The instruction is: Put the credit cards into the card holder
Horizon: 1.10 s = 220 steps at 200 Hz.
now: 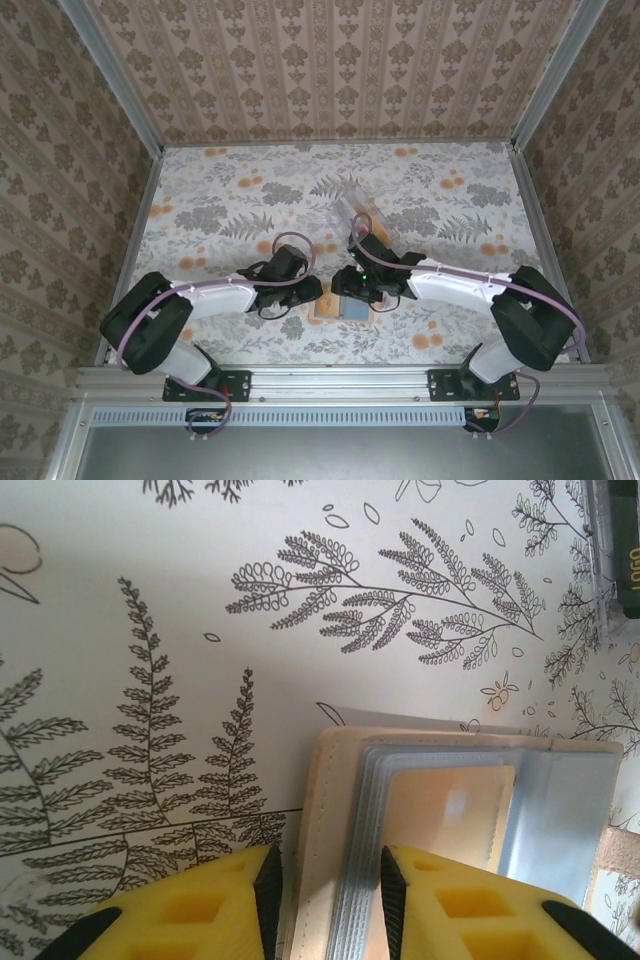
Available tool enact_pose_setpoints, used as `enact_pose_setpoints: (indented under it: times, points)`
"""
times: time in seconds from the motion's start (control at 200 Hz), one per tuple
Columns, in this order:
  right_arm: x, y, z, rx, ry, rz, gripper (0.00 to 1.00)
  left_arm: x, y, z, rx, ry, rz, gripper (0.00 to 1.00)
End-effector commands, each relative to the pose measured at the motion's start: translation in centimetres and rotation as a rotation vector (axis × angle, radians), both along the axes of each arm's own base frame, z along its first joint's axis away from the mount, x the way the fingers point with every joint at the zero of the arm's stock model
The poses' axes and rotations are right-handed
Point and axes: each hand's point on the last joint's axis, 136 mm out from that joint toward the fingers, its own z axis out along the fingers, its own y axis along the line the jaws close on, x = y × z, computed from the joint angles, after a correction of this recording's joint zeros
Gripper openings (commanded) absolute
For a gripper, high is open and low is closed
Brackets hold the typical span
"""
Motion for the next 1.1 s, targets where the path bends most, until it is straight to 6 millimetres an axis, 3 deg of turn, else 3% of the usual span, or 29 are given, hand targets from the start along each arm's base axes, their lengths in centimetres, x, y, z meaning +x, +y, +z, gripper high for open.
enact_pose_setpoints:
  times: [0.0, 0.13, 0.255, 0.38, 0.66, 1.095]
  points:
    - [1.2, -2.9, 2.4, -0.129, -0.1, -0.016, 0.49, 0.2, 0.0, 1.0, 0.007, -0.031, -0.011, 0.36]
    - [3.5, -5.1, 5.0, -0.228, -0.188, -0.01, 0.48, 0.5, 0.3, 1.7, 0.005, -0.056, -0.004, 0.38]
    - [5.2, -7.7, 5.8, -0.388, -0.19, 0.008, 0.45, 0.8, 0.4, 2.6, 0.004, -0.084, 0.003, 0.41]
    - [7.0, -8.6, 6.2, -0.509, -0.197, 0.052, 0.42, 1.3, 0.8, 3.5, 0.001, -0.115, 0.021, 0.45]
    - [9.0, -7.3, 4.5, -0.64, -0.133, 0.197, 0.36, 2.7, 1.5, 4.8, -0.014, -0.15, 0.073, 0.54]
    - [11.7, -6.1, 1.9, -0.825, -0.127, 0.303, 0.4, 3.6, 2.3, 5.1, -0.029, -0.153, 0.111, 0.71]
